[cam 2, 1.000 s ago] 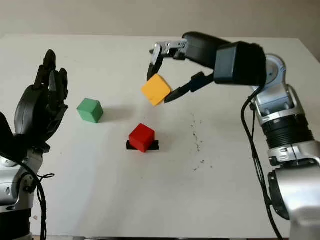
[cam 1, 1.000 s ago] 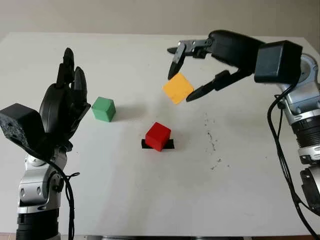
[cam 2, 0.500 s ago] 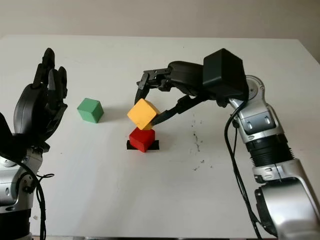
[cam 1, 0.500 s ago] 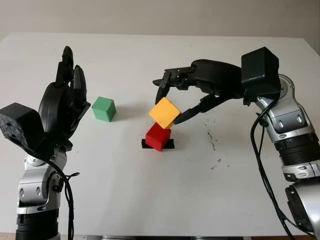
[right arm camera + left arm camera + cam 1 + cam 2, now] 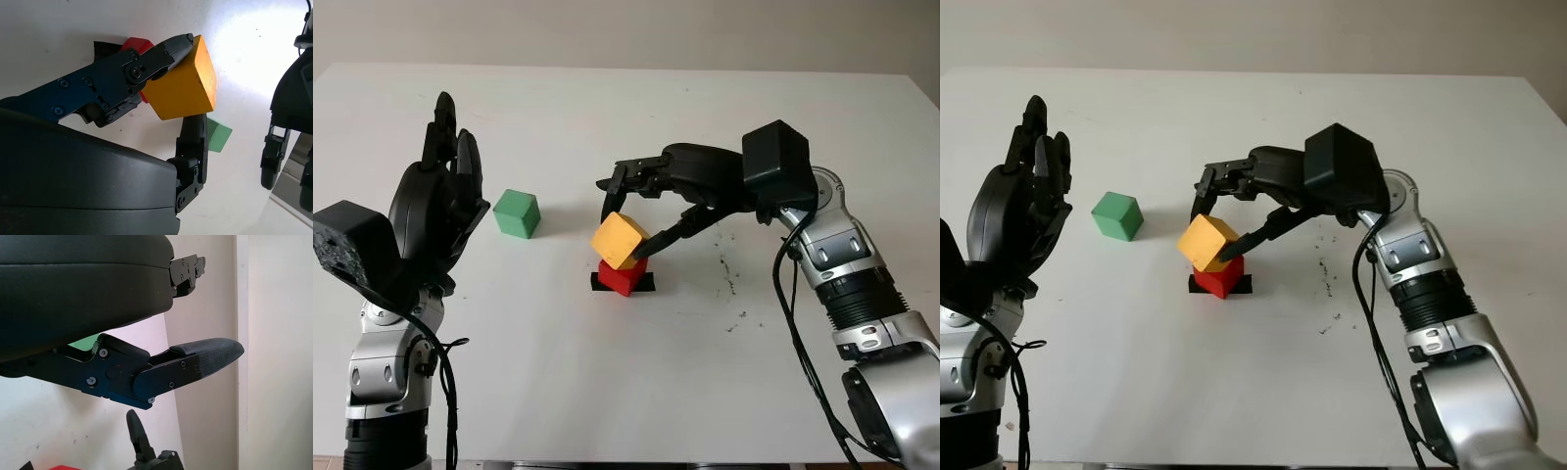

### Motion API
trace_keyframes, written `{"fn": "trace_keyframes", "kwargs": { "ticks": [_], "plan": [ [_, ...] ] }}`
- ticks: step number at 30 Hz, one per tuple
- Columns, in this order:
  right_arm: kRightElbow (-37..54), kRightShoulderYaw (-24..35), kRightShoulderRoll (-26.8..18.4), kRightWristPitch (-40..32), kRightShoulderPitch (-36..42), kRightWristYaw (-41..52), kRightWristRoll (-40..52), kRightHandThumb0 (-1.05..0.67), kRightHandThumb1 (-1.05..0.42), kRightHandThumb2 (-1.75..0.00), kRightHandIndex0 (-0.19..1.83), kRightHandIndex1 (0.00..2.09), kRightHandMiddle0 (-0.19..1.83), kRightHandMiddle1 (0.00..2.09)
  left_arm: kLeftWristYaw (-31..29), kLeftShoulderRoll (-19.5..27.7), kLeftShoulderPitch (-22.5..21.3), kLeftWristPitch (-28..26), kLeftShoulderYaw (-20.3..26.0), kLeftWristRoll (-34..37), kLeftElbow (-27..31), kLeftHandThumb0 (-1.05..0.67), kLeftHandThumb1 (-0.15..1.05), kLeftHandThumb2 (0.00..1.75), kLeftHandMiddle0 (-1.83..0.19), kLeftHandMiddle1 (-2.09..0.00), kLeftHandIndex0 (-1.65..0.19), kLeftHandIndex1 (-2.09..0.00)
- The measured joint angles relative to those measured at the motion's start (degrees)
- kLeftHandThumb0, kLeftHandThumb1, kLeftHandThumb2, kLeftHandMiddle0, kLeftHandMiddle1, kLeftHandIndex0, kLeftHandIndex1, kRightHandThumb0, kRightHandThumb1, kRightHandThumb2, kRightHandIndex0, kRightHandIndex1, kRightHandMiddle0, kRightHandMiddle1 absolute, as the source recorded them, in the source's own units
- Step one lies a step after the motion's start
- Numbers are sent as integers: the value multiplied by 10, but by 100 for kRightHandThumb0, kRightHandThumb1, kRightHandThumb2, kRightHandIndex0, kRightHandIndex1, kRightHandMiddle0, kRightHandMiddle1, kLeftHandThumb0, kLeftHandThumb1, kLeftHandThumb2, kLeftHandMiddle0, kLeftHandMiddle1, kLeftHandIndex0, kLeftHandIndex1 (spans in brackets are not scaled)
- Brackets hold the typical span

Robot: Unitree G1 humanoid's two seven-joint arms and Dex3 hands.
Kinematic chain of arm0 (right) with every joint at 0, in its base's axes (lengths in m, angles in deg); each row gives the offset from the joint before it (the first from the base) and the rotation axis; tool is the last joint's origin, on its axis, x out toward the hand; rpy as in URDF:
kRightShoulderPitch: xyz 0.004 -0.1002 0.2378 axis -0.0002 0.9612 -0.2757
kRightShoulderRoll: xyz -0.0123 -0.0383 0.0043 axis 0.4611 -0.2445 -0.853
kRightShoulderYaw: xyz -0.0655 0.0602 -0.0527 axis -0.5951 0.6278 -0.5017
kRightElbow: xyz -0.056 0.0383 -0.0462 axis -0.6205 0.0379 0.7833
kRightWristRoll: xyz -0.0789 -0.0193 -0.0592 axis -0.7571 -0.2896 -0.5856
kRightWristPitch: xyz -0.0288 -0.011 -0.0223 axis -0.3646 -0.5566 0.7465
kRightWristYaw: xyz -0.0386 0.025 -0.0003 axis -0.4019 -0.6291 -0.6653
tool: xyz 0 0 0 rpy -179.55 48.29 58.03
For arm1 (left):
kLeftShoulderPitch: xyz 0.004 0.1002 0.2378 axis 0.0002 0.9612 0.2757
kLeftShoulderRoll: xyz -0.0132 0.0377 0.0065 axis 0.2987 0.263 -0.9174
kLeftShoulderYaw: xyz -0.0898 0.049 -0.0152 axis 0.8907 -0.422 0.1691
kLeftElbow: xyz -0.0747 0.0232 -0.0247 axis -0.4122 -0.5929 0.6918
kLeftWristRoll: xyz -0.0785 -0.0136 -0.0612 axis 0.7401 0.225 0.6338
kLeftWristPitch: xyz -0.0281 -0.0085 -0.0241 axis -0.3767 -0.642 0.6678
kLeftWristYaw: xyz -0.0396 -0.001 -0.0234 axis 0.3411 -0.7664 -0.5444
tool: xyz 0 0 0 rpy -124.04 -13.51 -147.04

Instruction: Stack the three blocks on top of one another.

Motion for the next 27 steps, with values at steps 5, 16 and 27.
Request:
{"fn": "trace_keyframes", "kwargs": {
  "ticks": [5, 16, 27],
  "plan": [
    [-19, -3, 13, -2, 0, -5, -5, -50, -96, -5, 12, 4, 37, 147, 1, 0, 0, 0, 0, -2, 0, -73, 105, 72, 19, 0, 19, 0],
    [-31, -2, 22, -13, -1, -11, -5, -50, -95, -5, 11, 4, 37, 150, 0, 0, 0, 0, 0, -2, 0, -74, 105, 72, 19, 0, 19, 0],
    [-50, -2, 22, -11, -9, -17, -21, -50, -95, -5, 11, 5, 36, 154, -1, 0, 0, -1, 0, -1, 0, -73, 105, 72, 19, 0, 19, 0]
  ]
}}
